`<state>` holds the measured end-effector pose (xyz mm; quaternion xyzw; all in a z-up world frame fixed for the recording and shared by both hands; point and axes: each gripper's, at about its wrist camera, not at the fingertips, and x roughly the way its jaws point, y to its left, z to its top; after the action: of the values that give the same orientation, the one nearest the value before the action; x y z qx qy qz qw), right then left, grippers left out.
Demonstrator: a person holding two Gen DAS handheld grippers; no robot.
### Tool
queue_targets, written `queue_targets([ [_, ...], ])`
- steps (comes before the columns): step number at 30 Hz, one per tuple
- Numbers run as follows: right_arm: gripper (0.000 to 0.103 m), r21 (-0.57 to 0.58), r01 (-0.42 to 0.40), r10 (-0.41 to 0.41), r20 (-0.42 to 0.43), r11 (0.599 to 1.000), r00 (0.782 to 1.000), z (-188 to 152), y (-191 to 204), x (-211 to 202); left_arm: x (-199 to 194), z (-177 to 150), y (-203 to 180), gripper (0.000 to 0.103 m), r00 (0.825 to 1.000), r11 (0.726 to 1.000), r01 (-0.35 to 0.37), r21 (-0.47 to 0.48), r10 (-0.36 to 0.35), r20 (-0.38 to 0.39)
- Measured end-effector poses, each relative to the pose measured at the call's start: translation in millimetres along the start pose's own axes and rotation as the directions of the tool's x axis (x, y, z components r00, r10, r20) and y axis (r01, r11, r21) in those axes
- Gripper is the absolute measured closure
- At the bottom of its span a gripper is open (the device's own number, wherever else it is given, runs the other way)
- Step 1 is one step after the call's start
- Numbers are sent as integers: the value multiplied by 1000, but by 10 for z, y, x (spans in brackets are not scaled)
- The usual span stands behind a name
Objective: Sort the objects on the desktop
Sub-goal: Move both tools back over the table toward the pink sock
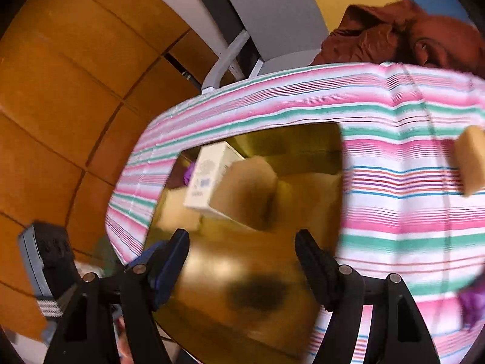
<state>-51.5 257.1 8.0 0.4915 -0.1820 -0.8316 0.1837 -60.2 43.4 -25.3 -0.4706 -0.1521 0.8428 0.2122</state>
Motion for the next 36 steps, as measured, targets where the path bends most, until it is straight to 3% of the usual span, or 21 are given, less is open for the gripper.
queue_targets([
  [5, 29, -51, 101, -100, 6, 994, 995, -174, -305, -351, -11, -164, -313, 45, 1000, 997, 28, 75, -26, -17],
  [7, 20, -26, 128, -128, 1, 991, 992, -223, -495, -492, -10, -233, -464, 45, 999, 993, 41, 113, -39, -25],
  [10, 20, 29, 178, -178, 15, 984, 984, -272, -841, -732, 7, -345, -690, 45, 997, 984, 66, 166, -59, -47],
  [15, 20, 69, 353, -356, 33, 933, 934, -353, -1351, -1136, 115, -498, -1071, 45, 993, 963, 93, 255, -72, -92],
  [20, 20, 154, 463, -459, -64, 873, 886, -448, -1866, -1323, 267, -679, -1434, 44, 983, 933, 130, 334, -77, -166],
  [25, 20, 222, 511, -485, -164, 830, 859, -581, -2296, -1327, 373, -838, -1711, 44, 974, 903, 161, 398, -81, -212],
  [29, 20, 230, 493, -430, -276, 839, 860, -583, -2426, -1141, 473, -930, -1847, 44, 966, 889, 175, 423, -71, -250],
  [32, 22, 179, 509, -437, -326, 842, 838, -580, -2480, -1004, 538, -945, -1887, 44, 963, 884, 174, 434, -62, -261],
  [36, 42, 177, 530, -457, -332, 829, 825, -555, -2610, -945, 631, -965, -1936, 44, 960, 880, 169, 444, -46, -275],
])
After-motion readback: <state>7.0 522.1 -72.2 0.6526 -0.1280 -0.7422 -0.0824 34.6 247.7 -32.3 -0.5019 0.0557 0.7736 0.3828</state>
